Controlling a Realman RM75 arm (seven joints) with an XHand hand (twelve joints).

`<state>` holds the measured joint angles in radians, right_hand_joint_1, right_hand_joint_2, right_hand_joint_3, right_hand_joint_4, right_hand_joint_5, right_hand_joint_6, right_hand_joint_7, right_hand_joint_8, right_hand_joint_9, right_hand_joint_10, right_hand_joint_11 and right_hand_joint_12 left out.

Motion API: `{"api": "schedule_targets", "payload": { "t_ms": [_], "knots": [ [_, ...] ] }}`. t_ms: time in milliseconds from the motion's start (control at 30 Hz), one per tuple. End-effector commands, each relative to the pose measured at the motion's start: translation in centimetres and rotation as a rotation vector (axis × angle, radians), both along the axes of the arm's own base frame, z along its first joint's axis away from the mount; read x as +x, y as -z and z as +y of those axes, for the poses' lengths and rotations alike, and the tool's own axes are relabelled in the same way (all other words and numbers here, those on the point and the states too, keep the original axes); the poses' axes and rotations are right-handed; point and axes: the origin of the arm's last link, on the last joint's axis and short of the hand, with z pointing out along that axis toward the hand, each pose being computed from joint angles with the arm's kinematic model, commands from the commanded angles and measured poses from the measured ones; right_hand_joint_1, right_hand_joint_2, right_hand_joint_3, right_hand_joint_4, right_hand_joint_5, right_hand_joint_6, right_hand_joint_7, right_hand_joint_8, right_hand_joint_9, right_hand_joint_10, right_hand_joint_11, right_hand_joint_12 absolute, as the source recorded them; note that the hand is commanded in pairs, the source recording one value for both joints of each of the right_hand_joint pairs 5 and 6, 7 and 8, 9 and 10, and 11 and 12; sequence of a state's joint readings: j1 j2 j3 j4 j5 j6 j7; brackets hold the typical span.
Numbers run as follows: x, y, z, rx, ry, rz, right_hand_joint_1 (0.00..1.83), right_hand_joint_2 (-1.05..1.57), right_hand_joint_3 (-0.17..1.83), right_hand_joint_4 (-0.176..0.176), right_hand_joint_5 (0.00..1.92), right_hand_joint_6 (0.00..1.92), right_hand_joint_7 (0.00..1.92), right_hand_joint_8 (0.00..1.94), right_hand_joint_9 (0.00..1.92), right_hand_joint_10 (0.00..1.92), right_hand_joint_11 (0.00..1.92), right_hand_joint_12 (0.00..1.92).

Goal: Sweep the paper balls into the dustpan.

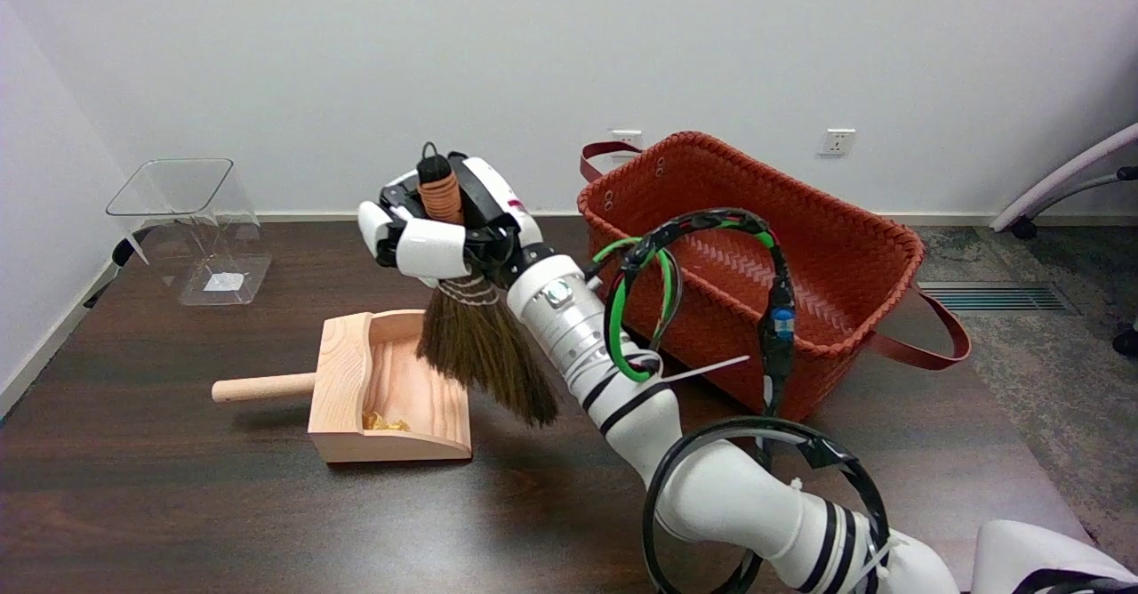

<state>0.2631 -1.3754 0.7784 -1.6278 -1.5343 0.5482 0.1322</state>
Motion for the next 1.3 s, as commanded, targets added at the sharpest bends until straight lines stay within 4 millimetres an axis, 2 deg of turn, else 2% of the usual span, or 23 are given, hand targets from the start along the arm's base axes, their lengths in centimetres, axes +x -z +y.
{"api": "schedule_targets", "payload": {
  "t_ms": [33, 233, 433, 767, 933, 1300],
  "knots": [
    [4.0, 0.7, -0.7, -0.002, -0.15, 0.052, 1.09, 0.97, 1.05, 0.0, 1.92, 1.92, 1.92, 1.92, 1.92, 1.92, 1.92, 1.92],
    [4.1, -0.5, -4.0, -0.061, -0.164, 0.118, 1.09, 0.85, 1.11, 0.0, 1.92, 1.92, 1.92, 1.92, 1.92, 1.92, 1.92, 1.92],
    [2.6, -1.0, -7.5, -0.113, -0.134, 0.205, 1.08, 0.79, 1.17, 0.0, 1.92, 1.92, 1.92, 1.92, 1.92, 1.92, 1.92, 1.92],
    [0.6, -3.6, -12.0, -0.266, -0.084, 0.24, 1.08, 0.77, 1.2, 0.0, 1.92, 1.92, 1.92, 1.92, 1.92, 1.92, 1.92, 1.92],
    [0.4, -5.3, -13.3, -0.345, -0.107, 0.285, 1.08, 0.73, 1.24, 0.0, 1.92, 1.92, 1.92, 1.92, 1.92, 1.92, 1.92, 1.92],
    [-2.5, -9.3, -14.0, -0.435, -0.06, 0.275, 1.08, 0.7, 1.26, 0.0, 1.92, 1.92, 1.92, 1.92, 1.92, 1.92, 1.92, 1.92]
  ]
}}
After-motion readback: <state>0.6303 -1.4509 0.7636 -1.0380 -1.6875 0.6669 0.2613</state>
